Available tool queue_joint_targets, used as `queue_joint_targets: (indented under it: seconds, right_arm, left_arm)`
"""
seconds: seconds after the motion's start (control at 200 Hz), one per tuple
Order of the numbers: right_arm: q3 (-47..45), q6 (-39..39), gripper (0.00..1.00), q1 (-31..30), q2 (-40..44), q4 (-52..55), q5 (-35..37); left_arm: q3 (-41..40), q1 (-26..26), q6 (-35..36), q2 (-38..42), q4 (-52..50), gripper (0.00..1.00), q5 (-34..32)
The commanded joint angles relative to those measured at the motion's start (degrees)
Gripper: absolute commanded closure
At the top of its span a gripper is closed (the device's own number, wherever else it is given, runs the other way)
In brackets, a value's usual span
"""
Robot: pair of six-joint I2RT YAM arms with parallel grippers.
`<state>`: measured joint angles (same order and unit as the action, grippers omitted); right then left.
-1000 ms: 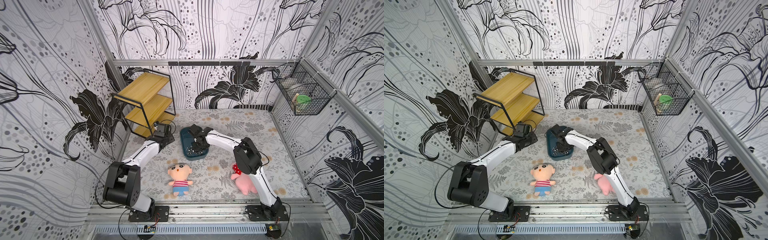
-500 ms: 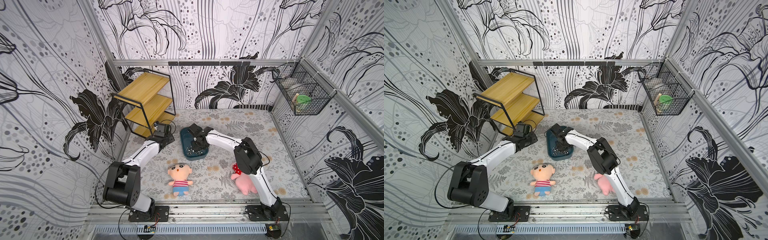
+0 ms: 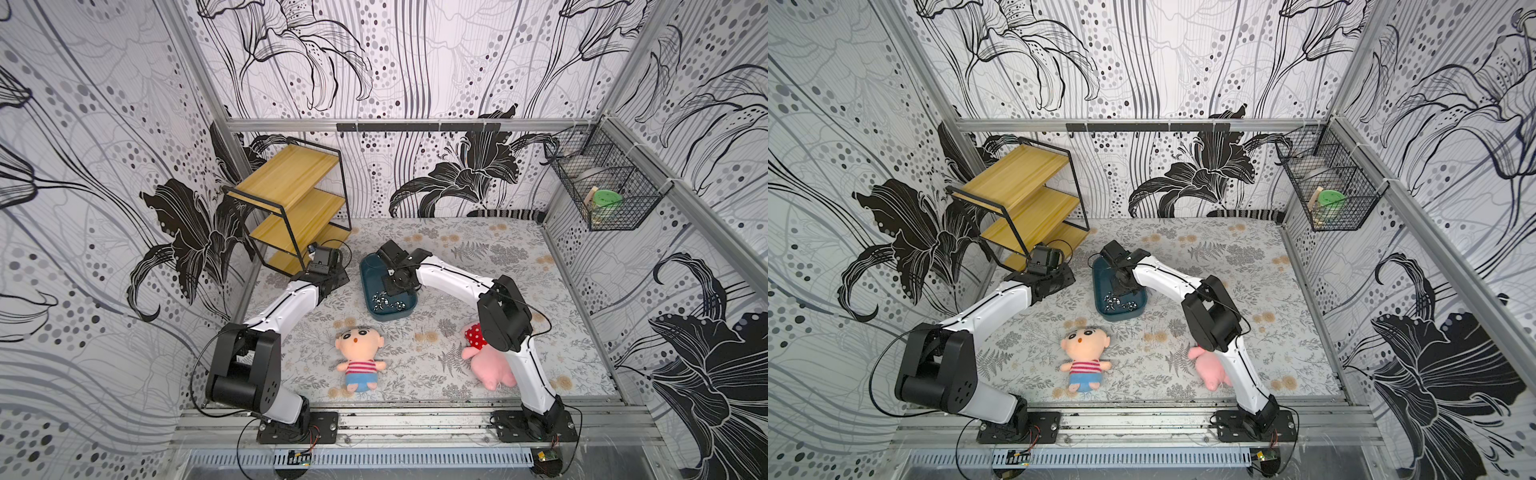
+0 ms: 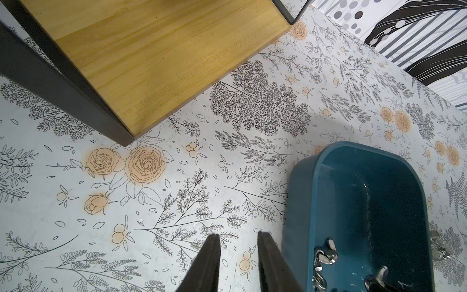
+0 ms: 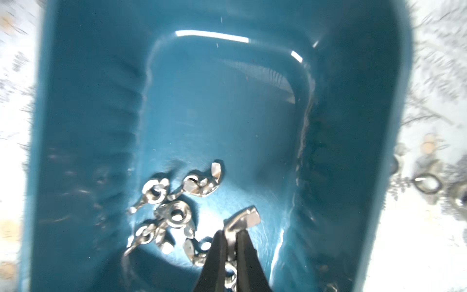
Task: Take out the wing nut from the storage box
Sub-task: Pick up the wing nut from the storage box, then place the wing nut at the center of the board.
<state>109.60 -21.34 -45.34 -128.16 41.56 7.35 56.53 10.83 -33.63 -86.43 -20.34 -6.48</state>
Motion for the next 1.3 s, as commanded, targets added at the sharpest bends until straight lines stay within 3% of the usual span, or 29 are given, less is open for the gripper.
queue_joint_targets:
  seconds: [0.0,0.32,0.571,0.881,1.297]
  right_arm:
    - [0.15,0.50,0.97,-0.01,2.30,0.20,1.56]
    - [-3.23,1.55,0.97,3.34,10.66,-0.79,5.20]
    - [-14.12,2.51,0.97,10.09,16.76,-4.19,4.86]
    - [-22.41,1.45,0.97,11.19,13.94,-10.32,1.84]
    - [-23.07,-1.13,0.97,11.24,8.94,-15.70,-1.96]
  left_arm:
    - [1.53,-0.17,0.30,1.38,1.09,0.68,-0.53]
    - [1.47,-0.12,0.31,1.61,0.83,0.68,-0.63]
    - [2.24,-0.03,0.32,1.44,0.51,0.68,-0.55]
    - [3.32,0.11,0.48,1.35,-0.39,0.68,-1.07]
    - [4.07,0.23,0.58,1.27,-1.13,0.68,-1.69]
